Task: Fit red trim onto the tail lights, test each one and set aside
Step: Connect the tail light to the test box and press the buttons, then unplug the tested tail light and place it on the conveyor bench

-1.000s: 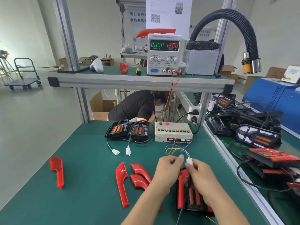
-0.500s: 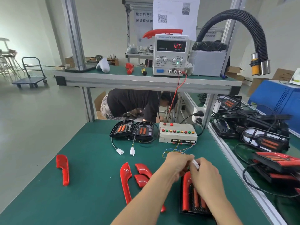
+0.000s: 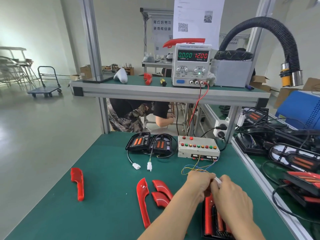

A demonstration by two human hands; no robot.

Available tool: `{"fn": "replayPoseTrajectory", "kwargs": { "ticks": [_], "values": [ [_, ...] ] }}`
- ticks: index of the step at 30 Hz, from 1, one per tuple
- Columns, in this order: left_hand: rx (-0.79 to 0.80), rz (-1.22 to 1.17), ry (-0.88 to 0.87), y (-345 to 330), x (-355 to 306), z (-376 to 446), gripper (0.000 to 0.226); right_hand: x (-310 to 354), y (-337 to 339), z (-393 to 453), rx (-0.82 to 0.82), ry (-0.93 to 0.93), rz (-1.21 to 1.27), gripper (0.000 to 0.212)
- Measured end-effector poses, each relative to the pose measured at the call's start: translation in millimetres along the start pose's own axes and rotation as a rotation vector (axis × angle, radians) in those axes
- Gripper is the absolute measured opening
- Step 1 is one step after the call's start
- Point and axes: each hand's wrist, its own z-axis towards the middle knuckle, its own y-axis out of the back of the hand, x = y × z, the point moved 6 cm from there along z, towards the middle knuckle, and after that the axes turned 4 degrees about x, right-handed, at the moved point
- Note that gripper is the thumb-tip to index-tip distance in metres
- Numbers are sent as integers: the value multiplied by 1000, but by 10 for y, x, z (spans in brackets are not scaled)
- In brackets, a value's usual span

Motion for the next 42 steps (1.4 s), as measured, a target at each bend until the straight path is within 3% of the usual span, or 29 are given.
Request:
{"fn": "replayPoseTrajectory", "kwargs": {
  "ticks": [6, 11, 18, 20, 25, 32, 35, 37, 42],
  "values": [
    [-21, 37, -6, 30, -3, 1, 10, -36, 6, -52, 25, 17, 42, 32],
    [-98, 129, -20, 150, 11, -9, 16, -150, 44, -134, 109, -4, 279, 20],
    [-195, 561, -171, 329, -9, -60, 16, -852, 213, -309, 83, -276, 509, 5],
    [-194, 697, -199, 337, -4, -91, 12, -1067, 200, -392, 95, -332, 529, 12],
    [-250, 1014, -262, 314, 38, -104, 17, -1283, 2, -552, 200, -410, 571, 54],
    [-386, 1214, -347, 428, 56, -198, 35, -1109, -92, -556, 309, -304, 630, 59],
    [-378, 1224, -383, 512, 115, -290, 35, -1055, -94, -571, 341, -271, 685, 58],
    [-288, 1177, -381, 508, 201, -351, 38, -1025, -151, -605, 401, -258, 690, 54],
    [-69, 853, -241, 425, 506, -502, 45, -1029, -149, -670, 398, -242, 727, 50]
  ]
}}
